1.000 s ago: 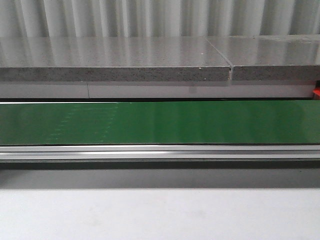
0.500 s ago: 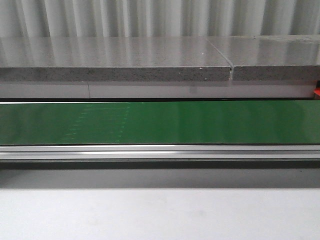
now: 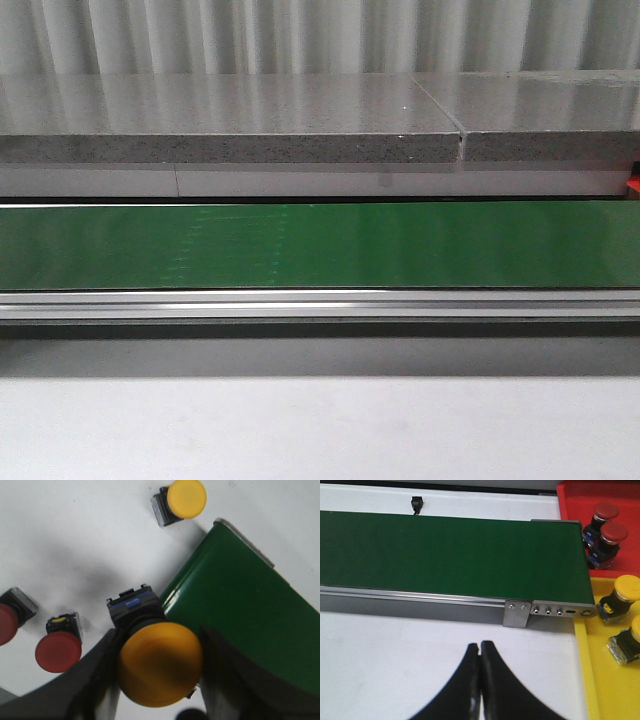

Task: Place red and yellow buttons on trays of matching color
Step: 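Carry the yellow button onto the belt and open the left gripper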

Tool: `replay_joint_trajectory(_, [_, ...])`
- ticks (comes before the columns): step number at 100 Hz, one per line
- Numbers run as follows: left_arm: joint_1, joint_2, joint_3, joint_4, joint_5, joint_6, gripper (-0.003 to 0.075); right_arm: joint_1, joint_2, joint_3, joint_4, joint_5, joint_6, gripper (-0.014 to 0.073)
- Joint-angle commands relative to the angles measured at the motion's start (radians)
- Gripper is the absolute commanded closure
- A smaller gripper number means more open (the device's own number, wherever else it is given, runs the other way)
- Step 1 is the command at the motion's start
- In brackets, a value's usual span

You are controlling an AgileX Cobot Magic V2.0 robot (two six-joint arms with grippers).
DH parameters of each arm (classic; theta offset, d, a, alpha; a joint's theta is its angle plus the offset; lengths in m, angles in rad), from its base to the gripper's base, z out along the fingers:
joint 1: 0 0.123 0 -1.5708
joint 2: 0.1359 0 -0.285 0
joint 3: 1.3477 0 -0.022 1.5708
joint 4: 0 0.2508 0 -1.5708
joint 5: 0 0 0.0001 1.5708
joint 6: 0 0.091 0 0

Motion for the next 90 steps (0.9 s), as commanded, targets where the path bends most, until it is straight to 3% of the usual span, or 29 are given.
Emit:
replay_joint_trajectory(1, [-0.043, -0.055, 0.013, -0.033, -0.062, 0.005, 0.0523, 0.001, 0.010, -0.022, -0.007, -0.063, -0.008, 0.0662])
replay_joint_trajectory(32, [-0.201, -0.037, 0.065, -0.066, -0.175, 0.005, 0.0523, 0.001, 0.010, -0.022, -0.007, -0.063, -0.008, 0.0662])
replay_joint_trajectory(64, [-0.249, 0.054, 0.065, -0.076, -0.167, 0.005, 0.0509, 0.001, 0.010, -0.022, -0.007, -0.063, -0.008, 0.0662])
replay_joint_trajectory(71, [-0.249, 0.054, 0.065, -0.076, -0.175, 0.005, 0.0435, 0.001, 0.010, -0.022, -0.007, -0.063, -0.008, 0.0662])
replay_joint_trajectory(84, [-0.249, 0.054, 0.061, -0.084, -0.192, 0.005, 0.0180, 0.001, 0.010, -0.022, -0.007, -0.063, -0.008, 0.0662])
replay_joint_trajectory(90, [-0.249, 0.054, 0.057, -0.084, -0.197, 0.005, 0.0108, 0.001, 0.010, -0.022, -0.007, -0.063, -0.008, 0.0662])
